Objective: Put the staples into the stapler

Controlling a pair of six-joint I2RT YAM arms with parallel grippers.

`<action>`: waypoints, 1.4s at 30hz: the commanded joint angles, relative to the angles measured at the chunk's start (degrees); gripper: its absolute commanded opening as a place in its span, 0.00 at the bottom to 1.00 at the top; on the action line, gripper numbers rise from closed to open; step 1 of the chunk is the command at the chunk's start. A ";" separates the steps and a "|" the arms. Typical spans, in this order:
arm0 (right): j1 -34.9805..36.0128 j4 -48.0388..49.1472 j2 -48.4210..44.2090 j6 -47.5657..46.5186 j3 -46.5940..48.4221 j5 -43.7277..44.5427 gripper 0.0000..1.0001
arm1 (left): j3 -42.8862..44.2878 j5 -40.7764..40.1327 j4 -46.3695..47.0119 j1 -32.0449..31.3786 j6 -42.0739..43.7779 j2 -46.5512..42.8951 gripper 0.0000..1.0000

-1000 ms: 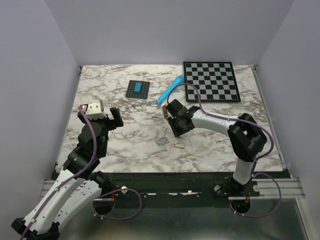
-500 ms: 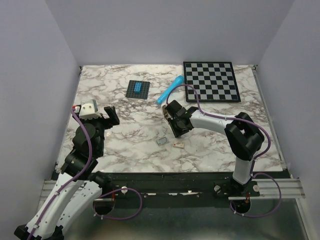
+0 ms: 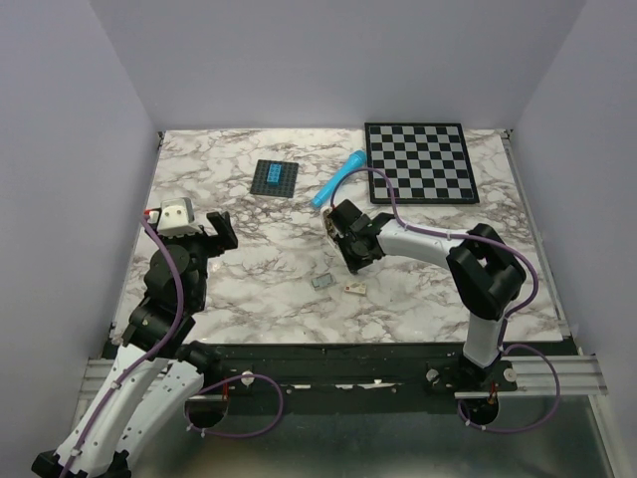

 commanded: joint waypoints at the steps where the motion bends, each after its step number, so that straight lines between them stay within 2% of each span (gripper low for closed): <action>1: -0.30 0.53 -1.08 -0.03 -2.45 1.46 0.20 | -0.68 1.82 0.77 0.64 -0.63 0.14 0.95; 7: -0.39 0.44 -6.18 -1.00 -3.77 1.72 0.20 | -0.85 2.44 0.77 0.99 -0.81 0.23 0.95; 16: -0.39 2.54 -10.67 -3.72 -0.96 1.90 0.20 | -0.85 2.79 0.77 1.43 -0.98 0.14 0.95; 32: -0.39 19.50 -5.66 -13.74 0.71 -0.12 0.20 | -1.29 2.70 1.21 2.04 -0.81 -0.30 0.95; 42: -0.39 24.17 -3.11 -16.38 -1.31 -1.18 0.20 | -1.47 2.70 1.56 2.40 -0.72 -0.12 0.95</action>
